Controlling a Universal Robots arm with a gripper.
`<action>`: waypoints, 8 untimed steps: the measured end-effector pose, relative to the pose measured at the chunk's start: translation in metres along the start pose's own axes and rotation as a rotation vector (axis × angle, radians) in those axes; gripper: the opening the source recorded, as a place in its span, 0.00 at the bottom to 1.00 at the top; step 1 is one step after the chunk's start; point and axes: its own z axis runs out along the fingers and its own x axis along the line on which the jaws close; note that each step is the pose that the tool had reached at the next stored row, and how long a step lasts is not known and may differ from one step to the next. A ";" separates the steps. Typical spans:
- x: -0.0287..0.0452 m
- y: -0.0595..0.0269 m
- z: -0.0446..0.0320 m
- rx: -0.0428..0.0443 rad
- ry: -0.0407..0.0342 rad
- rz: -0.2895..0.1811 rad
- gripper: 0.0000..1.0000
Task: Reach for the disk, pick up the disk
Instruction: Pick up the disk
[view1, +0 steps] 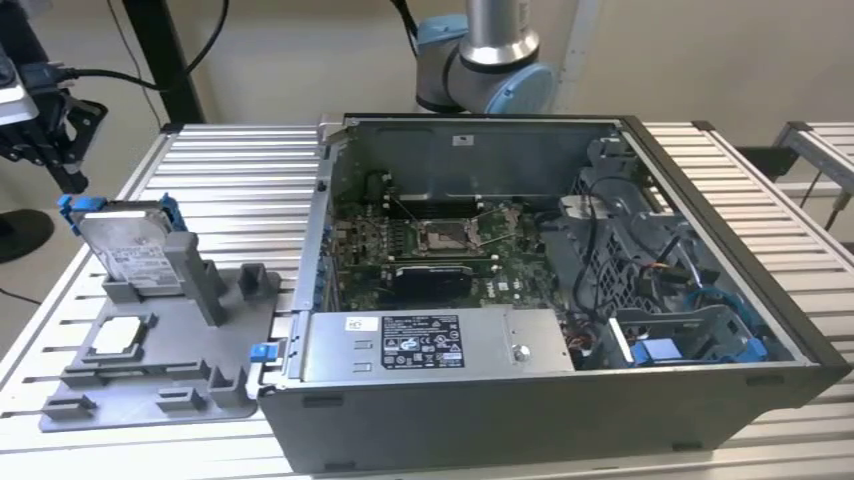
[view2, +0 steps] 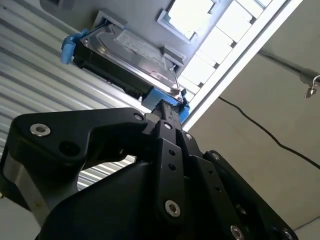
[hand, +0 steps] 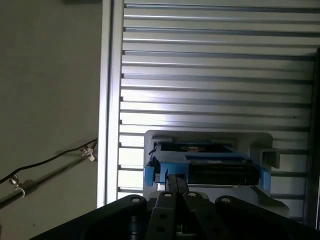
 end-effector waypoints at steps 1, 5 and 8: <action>0.0001 0.0001 0.0000 0.0000 -0.0001 0.000 0.00; 0.0004 0.0002 0.0001 0.0005 0.0012 -0.037 0.00; 0.0004 0.0004 0.0001 0.0012 0.0032 -0.087 0.00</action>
